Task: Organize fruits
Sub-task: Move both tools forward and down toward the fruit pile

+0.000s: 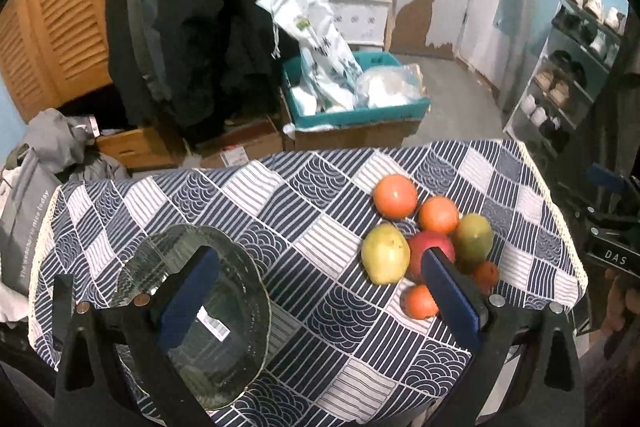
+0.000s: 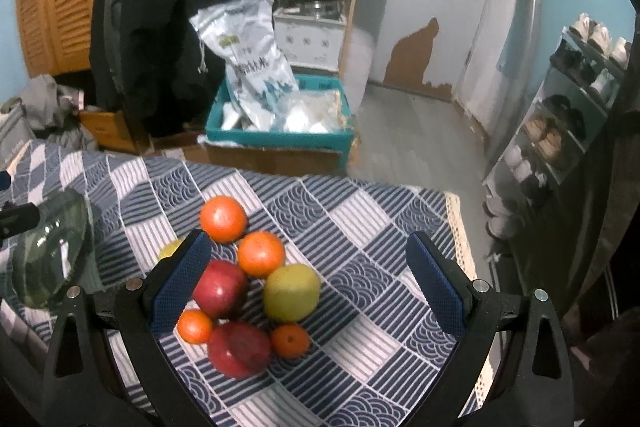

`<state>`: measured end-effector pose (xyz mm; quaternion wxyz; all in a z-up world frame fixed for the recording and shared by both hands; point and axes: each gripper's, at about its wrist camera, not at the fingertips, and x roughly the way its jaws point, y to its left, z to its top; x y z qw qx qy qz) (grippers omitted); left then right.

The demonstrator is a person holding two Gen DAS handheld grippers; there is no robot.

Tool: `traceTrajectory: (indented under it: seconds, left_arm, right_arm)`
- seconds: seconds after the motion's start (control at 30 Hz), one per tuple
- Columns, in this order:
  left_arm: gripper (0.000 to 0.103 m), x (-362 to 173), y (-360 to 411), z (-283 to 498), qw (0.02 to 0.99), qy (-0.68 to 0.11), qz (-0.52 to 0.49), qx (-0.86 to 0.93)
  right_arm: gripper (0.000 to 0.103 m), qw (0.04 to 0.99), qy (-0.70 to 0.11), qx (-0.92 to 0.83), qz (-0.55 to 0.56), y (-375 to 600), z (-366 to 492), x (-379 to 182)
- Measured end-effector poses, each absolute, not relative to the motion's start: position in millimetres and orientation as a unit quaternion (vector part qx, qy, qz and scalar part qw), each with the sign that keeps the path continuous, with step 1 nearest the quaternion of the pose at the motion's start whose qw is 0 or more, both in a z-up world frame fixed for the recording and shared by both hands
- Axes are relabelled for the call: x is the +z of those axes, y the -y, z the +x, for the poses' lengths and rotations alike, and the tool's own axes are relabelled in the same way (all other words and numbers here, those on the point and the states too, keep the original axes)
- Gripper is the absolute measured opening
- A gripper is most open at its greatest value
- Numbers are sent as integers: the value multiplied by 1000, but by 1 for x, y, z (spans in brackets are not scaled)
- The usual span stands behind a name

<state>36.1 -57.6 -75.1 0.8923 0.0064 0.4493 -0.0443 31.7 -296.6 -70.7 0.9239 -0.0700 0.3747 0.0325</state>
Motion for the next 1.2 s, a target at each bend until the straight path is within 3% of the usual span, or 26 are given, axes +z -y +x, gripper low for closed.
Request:
traceTrajectory:
  seconds: [0.53,1.2]
  left_arm:
    - [97,-157,80,49,842,-536,33,-54]
    - [97,-187,84,51,820,-567,46,-58]
  right_arm:
    - [96,868,-490,78,-31,305,34,-152]
    - [95,809,-567,136,-80,269,36,-218]
